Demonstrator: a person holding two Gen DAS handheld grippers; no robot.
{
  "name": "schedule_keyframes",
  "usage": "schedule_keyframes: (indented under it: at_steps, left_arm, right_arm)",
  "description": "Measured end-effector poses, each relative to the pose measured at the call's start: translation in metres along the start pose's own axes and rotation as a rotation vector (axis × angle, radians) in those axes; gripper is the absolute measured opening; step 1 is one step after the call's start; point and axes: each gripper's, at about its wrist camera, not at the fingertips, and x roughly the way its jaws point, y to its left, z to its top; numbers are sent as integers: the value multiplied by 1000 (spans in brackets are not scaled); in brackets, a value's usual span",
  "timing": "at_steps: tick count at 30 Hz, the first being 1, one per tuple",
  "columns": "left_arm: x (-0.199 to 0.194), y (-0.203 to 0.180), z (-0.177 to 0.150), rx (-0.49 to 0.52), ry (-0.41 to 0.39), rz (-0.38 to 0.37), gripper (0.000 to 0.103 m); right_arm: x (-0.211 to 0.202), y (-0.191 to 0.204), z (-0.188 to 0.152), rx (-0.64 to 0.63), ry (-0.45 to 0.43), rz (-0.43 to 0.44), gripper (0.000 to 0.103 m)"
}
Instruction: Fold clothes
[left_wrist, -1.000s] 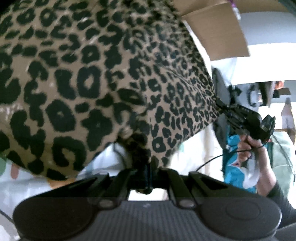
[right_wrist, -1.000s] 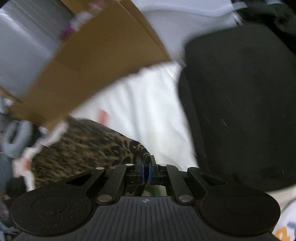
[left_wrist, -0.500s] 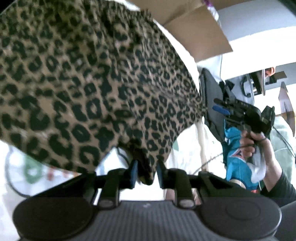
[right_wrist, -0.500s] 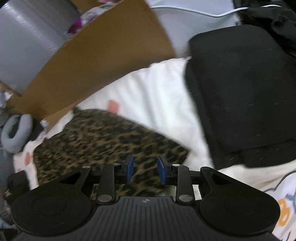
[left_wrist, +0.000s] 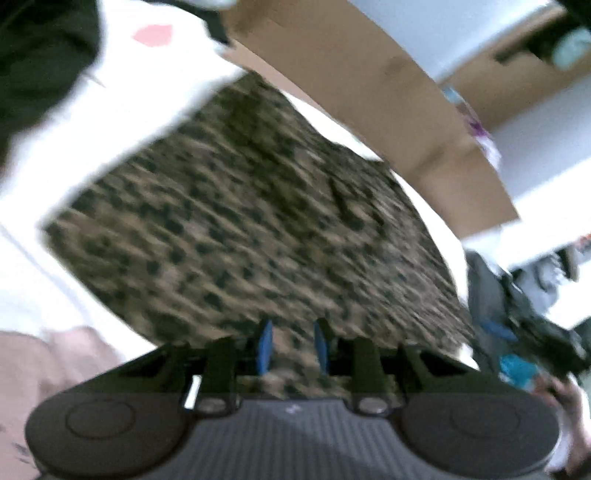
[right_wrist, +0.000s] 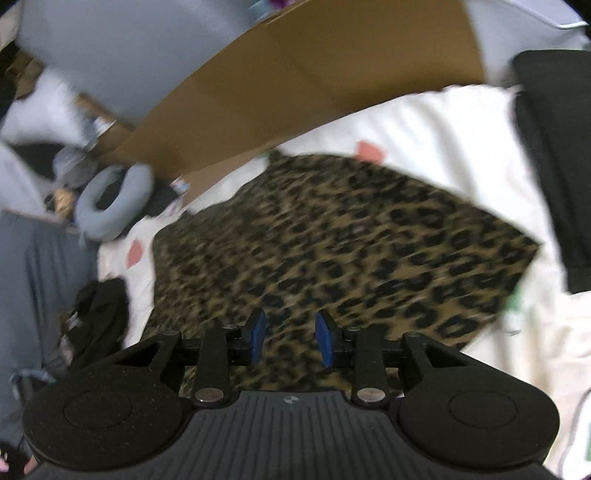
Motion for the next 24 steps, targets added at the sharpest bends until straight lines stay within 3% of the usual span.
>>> schedule_keyframes:
  at_steps: [4, 7, 10, 13, 15, 19, 21, 24]
  left_arm:
    - [-12, 32, 12, -30, -84, 127, 33]
    - [-19, 58, 19, -45, -127, 184, 41]
    - [-19, 72, 22, -10, -156, 203, 49]
    - [-18, 82, 25, 7, -174, 235, 51]
    - [-17, 89, 26, 17, -189, 248, 54]
    - [-11, 105, 28, 38, -226, 245, 68]
    - [-6, 110, 29, 45, -236, 232, 68]
    - [1, 115, 27, 52, -233, 200, 68]
  right_arm:
    - [18, 19, -15, -25, 63, 66, 40]
    - [31, 32, -26, -52, 116, 97, 41]
    - [44, 45, -37, -80, 171, 121, 41]
    - [54, 55, -47, -103, 218, 143, 41]
    - [58, 59, -53, -110, 241, 152, 42]
    - [70, 66, -66, -131, 297, 157, 46]
    - [78, 69, -74, -146, 332, 155, 53]
    - [91, 70, -87, -149, 375, 168, 53]
